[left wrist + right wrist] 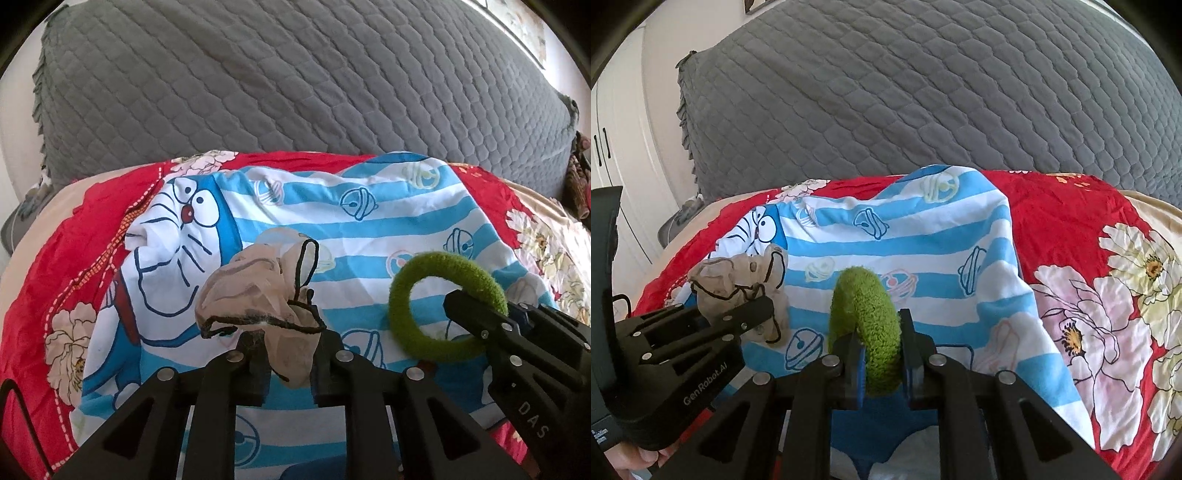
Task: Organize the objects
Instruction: 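Lower the beige scrunchie and green ring onto the striped shirt in the tray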
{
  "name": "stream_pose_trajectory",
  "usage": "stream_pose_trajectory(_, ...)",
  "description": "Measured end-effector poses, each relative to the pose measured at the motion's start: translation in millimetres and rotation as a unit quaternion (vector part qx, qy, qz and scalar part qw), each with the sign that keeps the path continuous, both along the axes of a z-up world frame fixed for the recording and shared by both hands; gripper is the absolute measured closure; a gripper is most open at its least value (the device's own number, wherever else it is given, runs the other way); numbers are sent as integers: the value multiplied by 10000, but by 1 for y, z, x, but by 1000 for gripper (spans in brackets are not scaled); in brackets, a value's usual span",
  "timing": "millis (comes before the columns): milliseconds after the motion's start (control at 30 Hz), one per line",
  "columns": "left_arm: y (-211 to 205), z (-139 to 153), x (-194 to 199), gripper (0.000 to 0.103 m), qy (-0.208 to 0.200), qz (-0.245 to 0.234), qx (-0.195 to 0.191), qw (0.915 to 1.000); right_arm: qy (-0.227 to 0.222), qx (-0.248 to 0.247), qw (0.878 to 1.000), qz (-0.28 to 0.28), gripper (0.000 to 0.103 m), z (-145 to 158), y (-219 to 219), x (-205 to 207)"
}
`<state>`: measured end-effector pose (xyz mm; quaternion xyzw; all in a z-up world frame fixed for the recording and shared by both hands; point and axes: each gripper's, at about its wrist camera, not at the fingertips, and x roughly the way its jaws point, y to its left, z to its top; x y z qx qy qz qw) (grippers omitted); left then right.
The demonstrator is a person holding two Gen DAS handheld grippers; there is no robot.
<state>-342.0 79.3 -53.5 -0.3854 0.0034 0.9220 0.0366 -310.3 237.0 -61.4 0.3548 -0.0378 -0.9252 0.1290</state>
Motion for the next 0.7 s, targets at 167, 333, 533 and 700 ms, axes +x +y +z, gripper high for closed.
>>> stream_pose_trajectory(167,-2,-2,-3,79,-17,36,-26,10000,-14,39,10000,-20,87,0,0,0)
stream_pose_trajectory(333,-6,-3,-6,73,-36,103,-49,9999,-2,91,9999,-78,87,0,1,-1)
stream_pose_trajectory(533,-10,-2,-5,54,14,225,-97,9997,-12,131,9998,-120,81,0,2,-1)
stream_pose_trajectory(700,-14,3,-1,42,40,259,-64,9996,-1,-3,10000,-64,66,2,3,0)
